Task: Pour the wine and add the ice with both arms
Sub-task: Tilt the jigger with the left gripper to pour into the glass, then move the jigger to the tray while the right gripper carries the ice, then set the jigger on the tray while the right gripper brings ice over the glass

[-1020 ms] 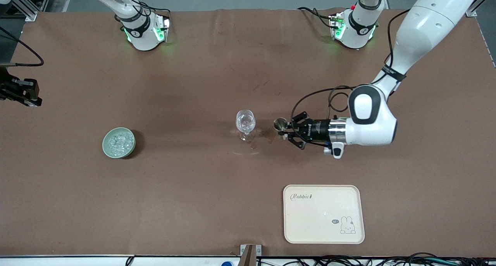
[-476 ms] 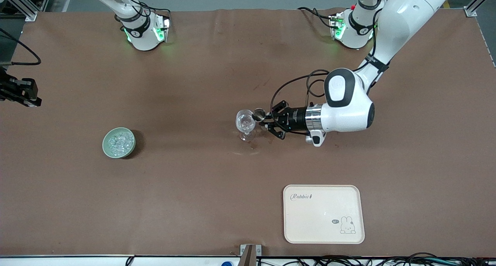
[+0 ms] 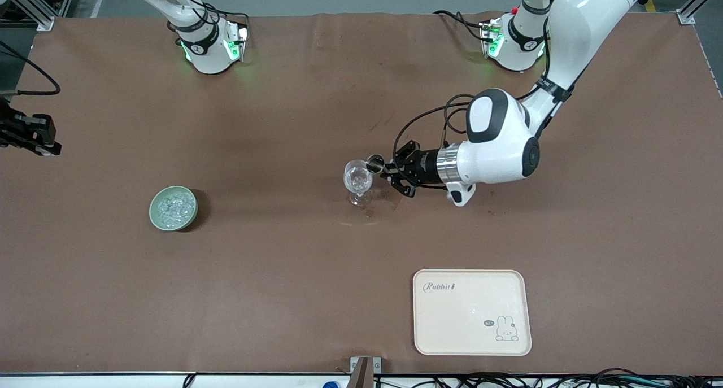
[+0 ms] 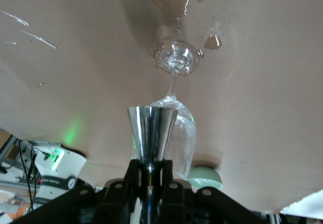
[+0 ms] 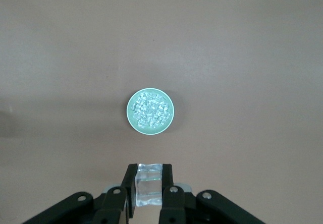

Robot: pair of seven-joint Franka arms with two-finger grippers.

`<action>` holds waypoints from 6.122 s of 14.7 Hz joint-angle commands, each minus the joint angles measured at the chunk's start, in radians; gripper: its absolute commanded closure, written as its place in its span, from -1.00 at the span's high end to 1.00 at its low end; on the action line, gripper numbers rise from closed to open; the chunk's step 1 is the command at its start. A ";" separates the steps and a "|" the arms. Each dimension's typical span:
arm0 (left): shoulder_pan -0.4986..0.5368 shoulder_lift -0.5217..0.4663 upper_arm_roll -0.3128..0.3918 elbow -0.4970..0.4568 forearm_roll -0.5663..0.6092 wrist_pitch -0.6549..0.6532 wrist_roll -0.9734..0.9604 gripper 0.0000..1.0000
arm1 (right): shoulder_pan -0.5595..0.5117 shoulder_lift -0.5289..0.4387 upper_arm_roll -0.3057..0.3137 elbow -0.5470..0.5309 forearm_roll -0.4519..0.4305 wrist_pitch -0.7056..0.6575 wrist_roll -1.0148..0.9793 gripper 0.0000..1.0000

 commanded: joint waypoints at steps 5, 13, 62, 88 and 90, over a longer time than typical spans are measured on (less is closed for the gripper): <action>-0.047 -0.024 0.004 0.011 0.151 0.010 -0.164 -0.99 | -0.006 -0.026 0.007 -0.034 0.011 0.020 -0.009 -0.92; -0.072 -0.024 0.004 0.025 0.263 0.010 -0.293 -0.99 | -0.009 -0.023 0.007 -0.034 0.028 0.032 -0.009 -0.91; 0.209 0.405 -0.007 0.488 -0.108 0.010 0.217 -0.99 | 0.083 -0.009 0.009 -0.033 0.027 0.066 0.070 -0.91; 0.324 0.681 0.079 0.587 -0.322 0.040 0.563 -0.67 | 0.718 0.421 0.009 0.072 0.030 0.371 1.076 -0.94; 0.322 0.680 0.079 0.585 -0.322 0.040 0.563 -0.25 | 0.734 0.457 0.010 0.108 0.030 0.371 1.103 -0.94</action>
